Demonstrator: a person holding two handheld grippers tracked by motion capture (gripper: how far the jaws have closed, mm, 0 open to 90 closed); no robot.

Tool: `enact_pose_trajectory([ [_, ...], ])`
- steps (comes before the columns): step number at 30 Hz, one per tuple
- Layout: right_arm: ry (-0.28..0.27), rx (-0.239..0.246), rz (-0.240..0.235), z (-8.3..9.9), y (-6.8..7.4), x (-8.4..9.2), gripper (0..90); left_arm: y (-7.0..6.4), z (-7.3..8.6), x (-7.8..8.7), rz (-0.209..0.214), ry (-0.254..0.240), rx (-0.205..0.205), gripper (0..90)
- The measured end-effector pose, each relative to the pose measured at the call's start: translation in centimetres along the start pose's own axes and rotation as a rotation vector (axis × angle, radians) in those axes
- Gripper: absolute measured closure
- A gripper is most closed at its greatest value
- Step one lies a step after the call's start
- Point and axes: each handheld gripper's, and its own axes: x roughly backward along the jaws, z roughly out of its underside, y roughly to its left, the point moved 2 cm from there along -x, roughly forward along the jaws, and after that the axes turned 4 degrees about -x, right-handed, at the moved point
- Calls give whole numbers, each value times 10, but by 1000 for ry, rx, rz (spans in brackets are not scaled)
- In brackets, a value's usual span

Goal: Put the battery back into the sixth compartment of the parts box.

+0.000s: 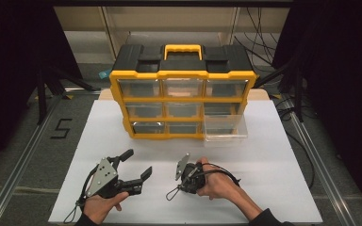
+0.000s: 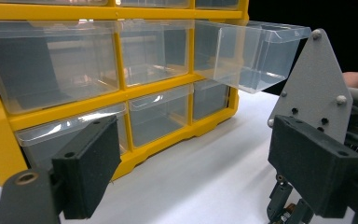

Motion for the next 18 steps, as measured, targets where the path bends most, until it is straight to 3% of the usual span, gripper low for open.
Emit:
enact_pose_trajectory([
  [7,-1,-3,6,0,1,1,769,0,0,0,0,-2,-3,162],
  [8,-18,17,12,-1,0,0,769,0,0,0,0,-1,-2,162],
  [10,-29,15,15,-1,0,3,769,1,0,0,1,-6,-7,162],
  [11,-50,-16,5,-2,1,7,769,2,0,-1,8,-18,-9,162],
  [14,-65,-14,9,-2,0,12,769,1,0,1,-1,0,-3,162],
  [15,-99,-11,12,-3,-2,17,769,2,-1,-1,8,-18,-12,162],
  [18,-104,-12,28,-3,-2,21,769,1,-1,1,-2,1,-2,162],
])
